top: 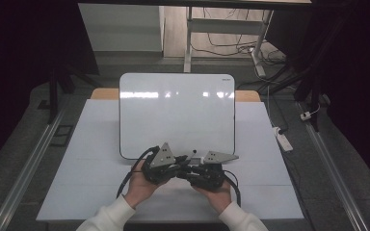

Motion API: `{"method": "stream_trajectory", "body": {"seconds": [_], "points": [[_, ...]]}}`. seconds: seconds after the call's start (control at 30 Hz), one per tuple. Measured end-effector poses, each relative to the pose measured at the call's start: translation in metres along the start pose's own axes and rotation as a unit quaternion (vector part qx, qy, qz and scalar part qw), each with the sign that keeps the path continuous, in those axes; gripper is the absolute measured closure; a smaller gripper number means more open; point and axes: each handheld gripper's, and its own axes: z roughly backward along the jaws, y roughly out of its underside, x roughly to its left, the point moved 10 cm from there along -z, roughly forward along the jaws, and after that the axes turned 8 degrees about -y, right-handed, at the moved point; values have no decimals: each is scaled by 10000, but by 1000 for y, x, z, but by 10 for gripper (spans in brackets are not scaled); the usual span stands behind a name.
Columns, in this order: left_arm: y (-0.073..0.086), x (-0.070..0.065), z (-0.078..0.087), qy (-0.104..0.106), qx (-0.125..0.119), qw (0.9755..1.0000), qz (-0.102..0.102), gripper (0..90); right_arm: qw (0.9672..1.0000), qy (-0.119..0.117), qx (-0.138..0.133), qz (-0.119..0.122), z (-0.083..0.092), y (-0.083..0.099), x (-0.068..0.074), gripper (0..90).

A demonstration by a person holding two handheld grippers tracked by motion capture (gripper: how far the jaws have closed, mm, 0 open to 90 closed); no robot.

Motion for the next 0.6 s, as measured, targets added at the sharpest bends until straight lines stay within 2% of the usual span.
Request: {"method": "stream_trajectory", "body": {"seconds": [0.17,0.3,0.37,0.47,0.6], "points": [[6,27,14,-278,35,9991,327,814,9997,184,-151,103,8,-6,-2,612],[21,53,29,-609,170,9961,618,814,9994,271,-143,159,17,-5,-3,604],[30,69,36,-840,275,9929,800,814,9991,348,-152,186,24,-4,-5,603],[45,92,47,-1073,499,9868,1101,814,9983,519,-162,194,38,-2,-10,604],[60,118,55,-1315,865,9783,1345,814,9970,718,-209,190,54,1,-17,604]]}}
